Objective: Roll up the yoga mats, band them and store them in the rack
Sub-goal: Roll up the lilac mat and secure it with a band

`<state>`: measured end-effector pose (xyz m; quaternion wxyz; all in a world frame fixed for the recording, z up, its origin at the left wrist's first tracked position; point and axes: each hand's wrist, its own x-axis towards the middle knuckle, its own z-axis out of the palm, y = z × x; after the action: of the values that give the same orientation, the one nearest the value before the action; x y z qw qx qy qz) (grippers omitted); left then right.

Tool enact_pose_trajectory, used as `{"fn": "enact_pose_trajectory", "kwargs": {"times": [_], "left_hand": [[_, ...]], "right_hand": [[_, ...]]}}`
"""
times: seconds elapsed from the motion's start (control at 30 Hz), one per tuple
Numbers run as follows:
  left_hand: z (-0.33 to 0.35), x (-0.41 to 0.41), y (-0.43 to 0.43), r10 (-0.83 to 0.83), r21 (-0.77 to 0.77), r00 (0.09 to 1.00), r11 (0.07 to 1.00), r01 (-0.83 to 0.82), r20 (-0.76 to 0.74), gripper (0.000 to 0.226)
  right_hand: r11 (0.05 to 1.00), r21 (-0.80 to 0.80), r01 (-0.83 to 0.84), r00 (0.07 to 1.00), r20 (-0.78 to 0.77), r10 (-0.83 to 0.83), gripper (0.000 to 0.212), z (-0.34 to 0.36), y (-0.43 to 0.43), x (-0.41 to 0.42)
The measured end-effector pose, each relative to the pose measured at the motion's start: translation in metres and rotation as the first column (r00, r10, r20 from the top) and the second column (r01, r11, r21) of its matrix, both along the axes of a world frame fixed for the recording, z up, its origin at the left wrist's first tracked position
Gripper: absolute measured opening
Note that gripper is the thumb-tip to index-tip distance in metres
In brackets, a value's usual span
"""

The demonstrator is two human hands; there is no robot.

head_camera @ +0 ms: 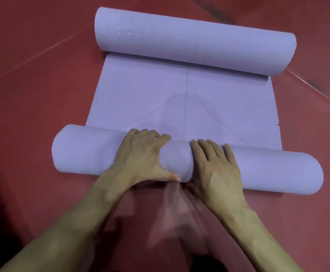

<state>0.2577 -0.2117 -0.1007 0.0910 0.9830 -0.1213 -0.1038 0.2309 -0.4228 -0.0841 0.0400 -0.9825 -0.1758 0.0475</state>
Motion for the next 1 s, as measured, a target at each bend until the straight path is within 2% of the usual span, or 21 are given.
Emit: {"fn": "enact_pose_trajectory", "kwargs": {"times": [0.1, 0.17, 0.27, 0.4, 0.47, 0.53, 0.6, 0.7, 0.83, 0.87, 0.93, 1.0], "left_hand": [[0.012, 0.009, -0.002, -0.011, 0.041, 0.998, 0.999, 0.013, -0.06, 0.118], [0.016, 0.002, -0.004, -0.03, 0.061, 0.994, 0.997, 0.036, -0.102, 0.107], [0.018, -0.017, -0.004, -0.044, 0.02, 0.984, 0.999, 0.048, -0.17, 0.097], [0.013, -0.014, -0.004, -0.035, -0.023, 0.975, 0.999, 0.031, -0.219, 0.089], [0.014, -0.009, -0.004, -0.047, -0.034, 0.983, 0.999, 0.042, -0.175, 0.093], [0.011, -0.021, -0.002, -0.074, -0.011, 0.996, 0.997, 0.074, 0.04, 0.104], [0.001, -0.045, -0.005, -0.039, -0.044, 0.971, 0.998, 0.051, 0.236, 0.104], [-0.015, -0.07, -0.009, -0.02, -0.034, 0.973, 0.999, 0.029, 0.228, 0.112], [-0.024, -0.065, -0.004, -0.036, -0.034, 0.973, 0.998, 0.045, 0.229, 0.115], [-0.024, -0.064, -0.004, -0.03, -0.045, 0.97, 0.998, 0.042, 0.239, 0.114], [-0.022, -0.061, -0.005, -0.025, -0.058, 0.969, 0.997, 0.04, 0.245, 0.113], [-0.02, -0.053, -0.003, -0.024, -0.062, 0.972, 0.997, 0.039, 0.236, 0.115]], "right_hand": [[1.0, 0.019, -0.011, 1.0, -0.023, 0.011, 0.092, 0.007, -0.004, 0.01], [0.999, 0.043, -0.018, 0.997, -0.068, 0.021, 0.088, 0.014, -0.008, 0.007], [0.999, 0.043, -0.03, 0.989, -0.144, 0.036, 0.087, 0.016, -0.015, -0.01], [0.998, 0.028, -0.051, 0.944, -0.326, 0.057, 0.095, 0.02, -0.014, 0.001], [0.998, 0.018, -0.055, 0.897, -0.438, 0.057, 0.106, 0.026, -0.011, 0.012], [0.998, 0.01, -0.061, 0.882, -0.467, 0.059, 0.112, 0.029, -0.011, 0.016], [0.998, -0.001, -0.063, 0.888, -0.456, 0.055, 0.112, 0.029, -0.011, 0.015], [0.997, -0.016, -0.07, 0.894, -0.444, 0.055, 0.11, 0.028, -0.007, 0.014], [0.996, -0.047, -0.079, 0.887, -0.459, 0.049, 0.116, 0.033, -0.004, 0.014], [0.994, -0.048, -0.097, 0.901, -0.43, 0.067, 0.117, 0.032, -0.005, 0.008], [0.993, -0.055, -0.105, 0.957, -0.278, 0.086, 0.119, 0.025, -0.007, -0.012], [0.997, 0.008, -0.071, 0.988, -0.134, 0.072, 0.11, 0.007, -0.008, -0.036]]}}
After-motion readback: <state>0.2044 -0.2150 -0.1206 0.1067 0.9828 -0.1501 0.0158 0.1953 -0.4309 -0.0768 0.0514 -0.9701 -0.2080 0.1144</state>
